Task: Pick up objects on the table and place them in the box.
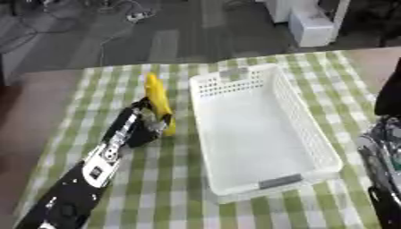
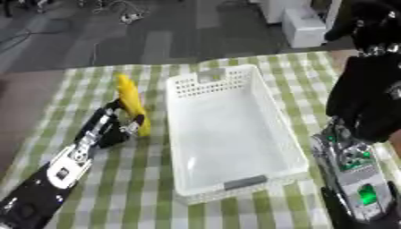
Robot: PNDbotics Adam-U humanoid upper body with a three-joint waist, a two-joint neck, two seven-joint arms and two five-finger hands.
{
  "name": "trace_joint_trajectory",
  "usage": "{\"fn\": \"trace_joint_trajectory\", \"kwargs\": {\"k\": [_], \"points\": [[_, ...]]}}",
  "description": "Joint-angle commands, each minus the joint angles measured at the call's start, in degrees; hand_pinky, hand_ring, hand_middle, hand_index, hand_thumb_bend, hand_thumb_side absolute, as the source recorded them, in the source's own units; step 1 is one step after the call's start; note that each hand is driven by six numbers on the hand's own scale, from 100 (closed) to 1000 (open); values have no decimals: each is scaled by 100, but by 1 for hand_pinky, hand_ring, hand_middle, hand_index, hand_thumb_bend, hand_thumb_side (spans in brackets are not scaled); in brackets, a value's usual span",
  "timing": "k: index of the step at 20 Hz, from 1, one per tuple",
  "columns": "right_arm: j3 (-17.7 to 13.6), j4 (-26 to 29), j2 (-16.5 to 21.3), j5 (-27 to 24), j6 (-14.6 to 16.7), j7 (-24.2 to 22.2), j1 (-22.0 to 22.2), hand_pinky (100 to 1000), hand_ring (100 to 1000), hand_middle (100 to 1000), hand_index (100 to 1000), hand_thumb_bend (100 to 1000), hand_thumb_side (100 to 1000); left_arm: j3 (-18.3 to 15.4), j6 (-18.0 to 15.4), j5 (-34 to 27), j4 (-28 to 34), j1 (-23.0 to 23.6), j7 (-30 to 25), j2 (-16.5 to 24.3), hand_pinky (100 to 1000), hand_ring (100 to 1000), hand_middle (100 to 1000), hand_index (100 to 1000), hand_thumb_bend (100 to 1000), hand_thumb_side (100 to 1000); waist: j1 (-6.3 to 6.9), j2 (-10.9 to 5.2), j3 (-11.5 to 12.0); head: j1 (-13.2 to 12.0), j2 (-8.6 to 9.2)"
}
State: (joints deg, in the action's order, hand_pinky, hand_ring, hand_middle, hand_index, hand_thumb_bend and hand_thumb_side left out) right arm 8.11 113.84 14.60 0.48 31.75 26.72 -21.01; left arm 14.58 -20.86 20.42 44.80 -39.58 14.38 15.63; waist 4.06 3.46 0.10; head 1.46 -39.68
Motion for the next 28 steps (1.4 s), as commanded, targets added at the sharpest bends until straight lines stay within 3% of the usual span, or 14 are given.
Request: {"fn": "trace_joint_trajectory", "kwargs": {"k": [1,5,11,13,14,28], "points": [[-13,75,51,-11,-14,-14,-35,384,614,634,730,100,918,32,-139,-147,158,-127,171,115,100,100,100,464,100,628,-12,-102,14,-88,120],[-16,75,57,-4,-14,-9,-24,384,614,634,730,100,918,68,-256,-45,218,-134,296,136,100,100,100,362,100,587,-11,-109,28,-122,136],[-21,75,72,6,-17,-1,-2,384,614,634,730,100,917,94,-413,153,303,-178,481,186,100,100,100,277,100,549,2,-130,65,-158,159],[-27,75,84,12,-17,5,11,385,614,634,729,100,916,103,-427,204,347,-213,475,237,100,100,100,263,100,582,12,-144,89,-163,169],[-31,75,93,18,-15,8,19,385,614,634,729,100,917,101,-417,239,361,-240,467,261,100,100,100,264,100,542,17,-150,103,-160,172],[-22,75,164,54,-24,10,128,383,614,634,729,100,917,184,90,423,729,-854,191,493,100,100,100,253,100,531,51,-230,220,-411,407]]}}
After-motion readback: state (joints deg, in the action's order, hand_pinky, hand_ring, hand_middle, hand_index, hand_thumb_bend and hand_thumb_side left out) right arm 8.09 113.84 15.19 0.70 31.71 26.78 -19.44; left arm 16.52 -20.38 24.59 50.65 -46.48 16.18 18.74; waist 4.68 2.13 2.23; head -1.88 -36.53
